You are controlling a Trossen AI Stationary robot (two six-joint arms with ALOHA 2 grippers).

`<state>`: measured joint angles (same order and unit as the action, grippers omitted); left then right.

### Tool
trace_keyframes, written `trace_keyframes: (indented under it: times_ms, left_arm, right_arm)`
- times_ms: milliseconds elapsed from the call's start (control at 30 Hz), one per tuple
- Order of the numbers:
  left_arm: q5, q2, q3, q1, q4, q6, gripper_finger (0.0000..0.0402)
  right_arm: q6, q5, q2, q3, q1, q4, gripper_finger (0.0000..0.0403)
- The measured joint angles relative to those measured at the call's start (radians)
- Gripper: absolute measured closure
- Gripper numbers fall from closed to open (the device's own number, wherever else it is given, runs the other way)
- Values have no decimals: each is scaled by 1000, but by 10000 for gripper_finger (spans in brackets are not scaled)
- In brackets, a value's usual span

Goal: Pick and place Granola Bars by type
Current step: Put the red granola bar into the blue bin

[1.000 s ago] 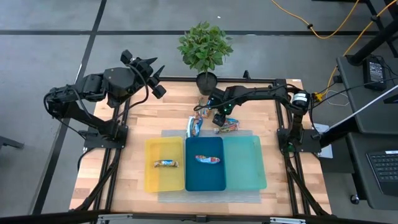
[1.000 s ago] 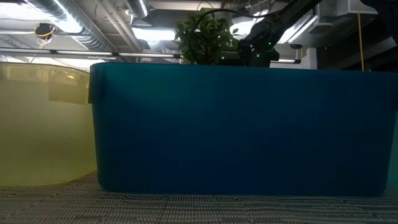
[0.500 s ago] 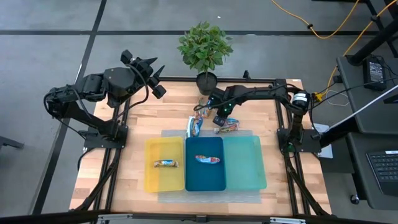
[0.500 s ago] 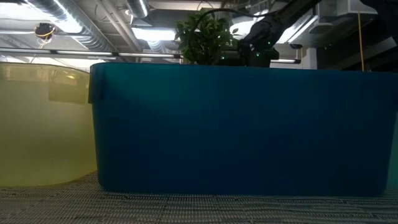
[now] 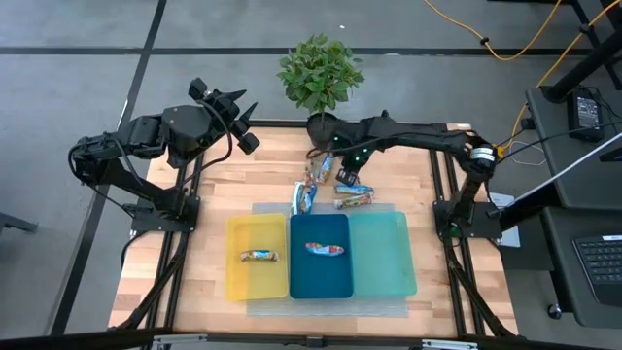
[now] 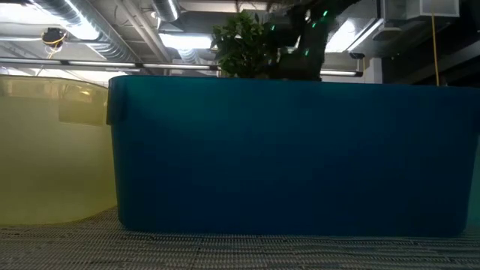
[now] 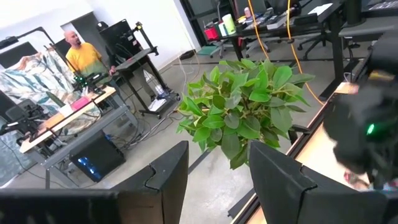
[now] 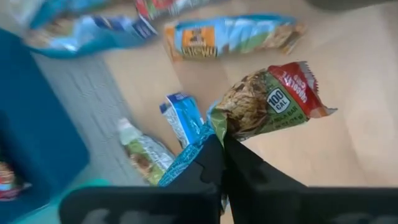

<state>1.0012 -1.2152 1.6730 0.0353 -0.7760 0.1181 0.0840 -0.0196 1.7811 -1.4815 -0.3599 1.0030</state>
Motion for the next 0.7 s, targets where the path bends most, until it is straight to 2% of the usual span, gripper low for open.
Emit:
trace_keyframes:
  times_ms: [200, 400, 700]
  left_arm:
    - [-1, 0, 0, 0, -18, 0, 242]
    - [-9, 0, 0, 0, -44, 0, 242]
    - [-15, 0, 0, 0, -45, 24, 242]
  right_arm:
    - [11, 3, -174, 0, 17, 22, 398]
    - [-13, 2, -333, -1, 89, 19, 392]
    - [25, 2, -427, -1, 194, -16, 394]
